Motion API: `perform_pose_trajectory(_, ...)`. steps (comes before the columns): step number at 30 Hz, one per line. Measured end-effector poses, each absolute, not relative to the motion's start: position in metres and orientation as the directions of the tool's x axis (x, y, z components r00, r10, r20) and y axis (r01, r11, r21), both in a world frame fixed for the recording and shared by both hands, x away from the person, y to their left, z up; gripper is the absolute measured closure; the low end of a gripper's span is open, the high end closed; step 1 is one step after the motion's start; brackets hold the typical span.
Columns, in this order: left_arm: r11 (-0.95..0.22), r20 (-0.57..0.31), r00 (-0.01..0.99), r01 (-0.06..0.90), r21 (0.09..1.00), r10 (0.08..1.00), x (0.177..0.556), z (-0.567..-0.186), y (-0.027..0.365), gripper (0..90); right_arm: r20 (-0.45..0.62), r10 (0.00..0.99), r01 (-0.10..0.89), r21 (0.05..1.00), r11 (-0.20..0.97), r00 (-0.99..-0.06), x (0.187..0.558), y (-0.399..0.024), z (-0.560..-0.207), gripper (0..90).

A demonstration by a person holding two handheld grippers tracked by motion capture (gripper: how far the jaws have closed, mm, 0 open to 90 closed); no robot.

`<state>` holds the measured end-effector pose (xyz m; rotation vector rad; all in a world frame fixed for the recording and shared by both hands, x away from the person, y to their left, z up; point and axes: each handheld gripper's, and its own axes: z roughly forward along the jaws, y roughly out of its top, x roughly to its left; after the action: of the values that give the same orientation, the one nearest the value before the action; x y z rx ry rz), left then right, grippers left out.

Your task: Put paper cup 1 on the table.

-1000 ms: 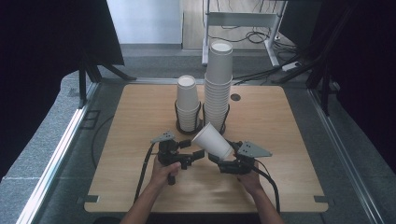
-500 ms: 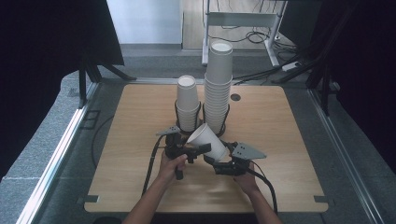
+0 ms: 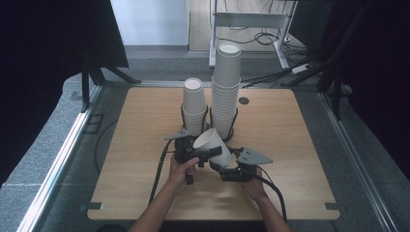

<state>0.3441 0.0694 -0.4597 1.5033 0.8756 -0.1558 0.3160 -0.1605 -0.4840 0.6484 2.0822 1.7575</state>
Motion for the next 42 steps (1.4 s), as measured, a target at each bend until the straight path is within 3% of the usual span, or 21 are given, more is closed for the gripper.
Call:
perform_pose_trajectory(27, 0.098, -0.510, 0.730, 0.529, 0.843, 0.455, 0.336, -0.455, 0.072, 11.6, 0.050, 0.542, 0.156, 0.976, 0.152, -0.839, 0.316, -0.160, -0.483, 16.1)
perform_pose_trajectory(42, 0.094, -0.460, 0.740, 0.480, 0.872, 0.491, 0.335, -0.442, 0.079, 11.8, 0.055, 0.550, 0.213, 0.950, 0.228, -0.833, 0.319, -0.157, -0.490, 13.0)
